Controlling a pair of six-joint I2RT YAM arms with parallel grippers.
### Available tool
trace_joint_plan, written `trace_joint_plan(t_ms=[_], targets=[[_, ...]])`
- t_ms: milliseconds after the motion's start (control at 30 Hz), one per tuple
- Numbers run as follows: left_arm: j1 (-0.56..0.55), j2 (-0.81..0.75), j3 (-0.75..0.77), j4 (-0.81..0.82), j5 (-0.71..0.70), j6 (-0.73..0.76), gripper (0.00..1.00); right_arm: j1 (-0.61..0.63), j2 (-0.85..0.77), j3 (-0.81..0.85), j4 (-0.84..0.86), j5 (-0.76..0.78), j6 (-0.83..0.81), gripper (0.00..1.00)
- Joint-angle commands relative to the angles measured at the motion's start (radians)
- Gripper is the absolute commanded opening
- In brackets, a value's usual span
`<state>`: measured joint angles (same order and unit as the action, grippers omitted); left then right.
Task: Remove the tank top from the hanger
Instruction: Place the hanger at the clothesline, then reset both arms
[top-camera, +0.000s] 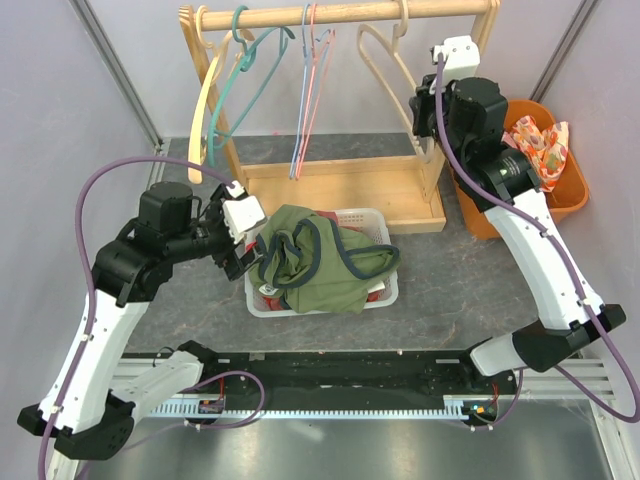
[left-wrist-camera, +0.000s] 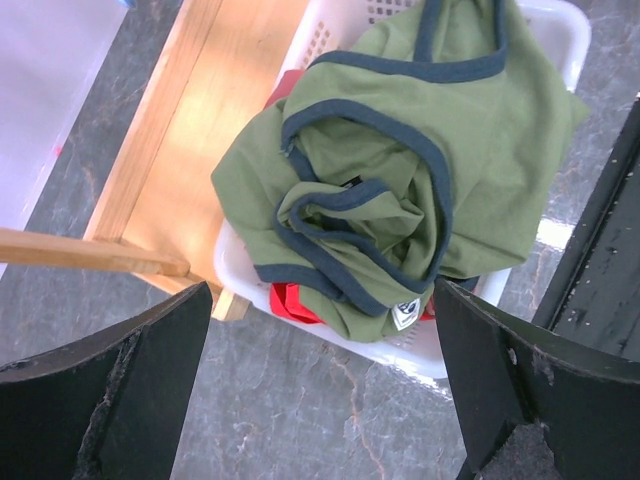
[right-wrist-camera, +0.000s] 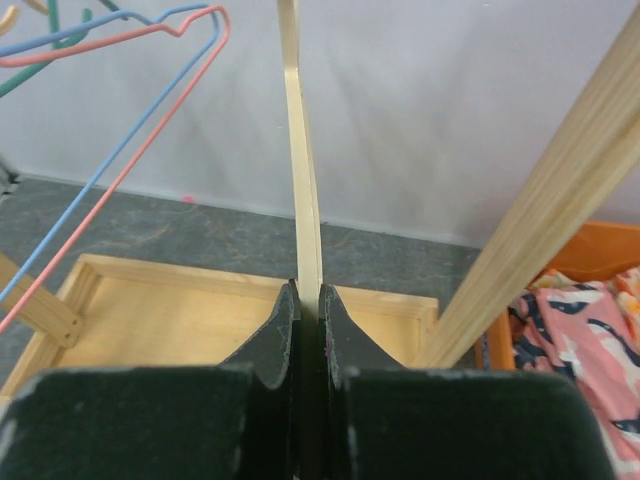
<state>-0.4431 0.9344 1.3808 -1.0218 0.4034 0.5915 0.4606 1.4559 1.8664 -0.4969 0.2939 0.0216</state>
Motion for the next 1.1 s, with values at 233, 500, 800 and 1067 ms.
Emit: trace_joint_plan(t_ms=[233,500,800,1067], targets=[[0.038,0.001,0.011,0.117,-0.074,-0.105,1.0,0.003,-0.057,-0.162,0.083,-0.142,0.093,0.33],[0.058,0.035,0.02,0.118,-0.018,-0.183,1.0,0.004,-0.155,-0.243,0.095,-0.17,0.104,0.98],[0.069,0.064,-0.023,0.103,-0.017,-0.242,1.0,0.012,-0.446,-0.472,0.136,-0.292,0.126,0.98],[0.073,0.066,-0.043,0.127,0.002,-0.257,1.0,0.024,-0.542,-0.582,0.138,-0.381,0.158,0.98]])
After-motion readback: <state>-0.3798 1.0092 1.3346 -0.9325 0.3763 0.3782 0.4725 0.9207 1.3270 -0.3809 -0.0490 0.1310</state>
